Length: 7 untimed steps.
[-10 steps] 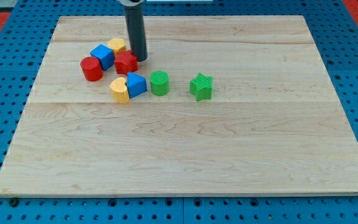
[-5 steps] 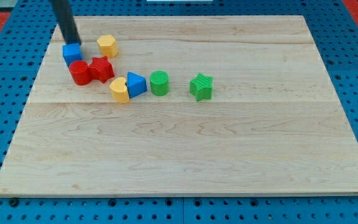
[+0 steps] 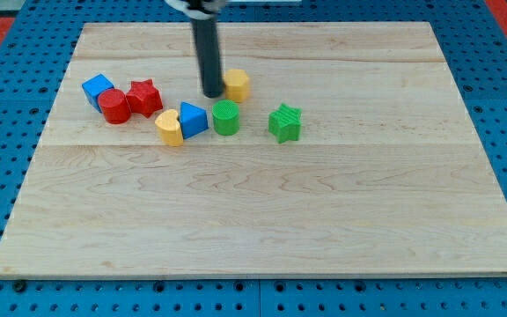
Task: Make a horizontal line of blocks out of red and blue blocks
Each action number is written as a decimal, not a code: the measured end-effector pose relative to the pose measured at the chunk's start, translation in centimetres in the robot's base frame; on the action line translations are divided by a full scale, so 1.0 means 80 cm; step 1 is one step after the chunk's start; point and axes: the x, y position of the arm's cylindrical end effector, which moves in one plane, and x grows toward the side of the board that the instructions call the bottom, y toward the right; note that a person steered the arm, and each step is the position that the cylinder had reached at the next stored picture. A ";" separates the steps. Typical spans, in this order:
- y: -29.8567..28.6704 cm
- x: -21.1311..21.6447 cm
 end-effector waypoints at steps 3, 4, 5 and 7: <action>-0.042 0.101; -0.061 0.064; -0.098 0.038; -0.032 0.038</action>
